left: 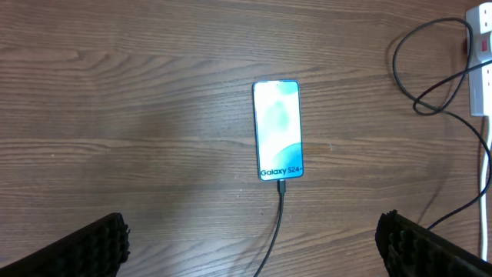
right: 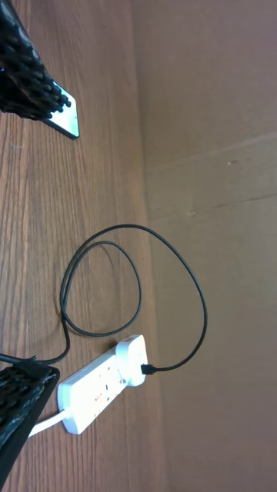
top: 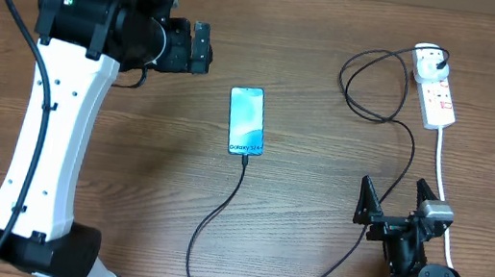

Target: Plug charger to phone and switch on socket

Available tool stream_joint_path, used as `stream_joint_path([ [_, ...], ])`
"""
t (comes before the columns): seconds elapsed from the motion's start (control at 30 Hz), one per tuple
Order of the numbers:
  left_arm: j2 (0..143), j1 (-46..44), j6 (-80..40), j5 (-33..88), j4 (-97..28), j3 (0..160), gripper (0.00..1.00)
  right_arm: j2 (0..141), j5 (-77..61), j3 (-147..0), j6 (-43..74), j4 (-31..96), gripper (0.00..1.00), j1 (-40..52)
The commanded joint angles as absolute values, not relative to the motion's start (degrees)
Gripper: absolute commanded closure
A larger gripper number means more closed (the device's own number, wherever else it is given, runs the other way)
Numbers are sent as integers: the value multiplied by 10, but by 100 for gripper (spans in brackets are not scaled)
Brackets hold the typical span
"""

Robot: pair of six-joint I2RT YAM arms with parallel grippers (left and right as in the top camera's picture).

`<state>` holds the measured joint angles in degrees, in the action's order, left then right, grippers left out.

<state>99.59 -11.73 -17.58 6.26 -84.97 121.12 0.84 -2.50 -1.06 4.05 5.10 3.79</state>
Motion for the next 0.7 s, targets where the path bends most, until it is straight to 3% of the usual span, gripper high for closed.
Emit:
stream_joint_path([
  [0.0, 955, -123, -184, 35, -854, 1212, 0, 2, -18, -5, 38, 48, 0, 41],
  [0.37, 896, -123, -197, -32, -870, 1204, 0, 2, -18, -5, 38, 48, 0, 41],
  [0.67, 808, -96, -197, -32, -825, 1059, 0, 2, -18, -5, 38, 48, 0, 41],
])
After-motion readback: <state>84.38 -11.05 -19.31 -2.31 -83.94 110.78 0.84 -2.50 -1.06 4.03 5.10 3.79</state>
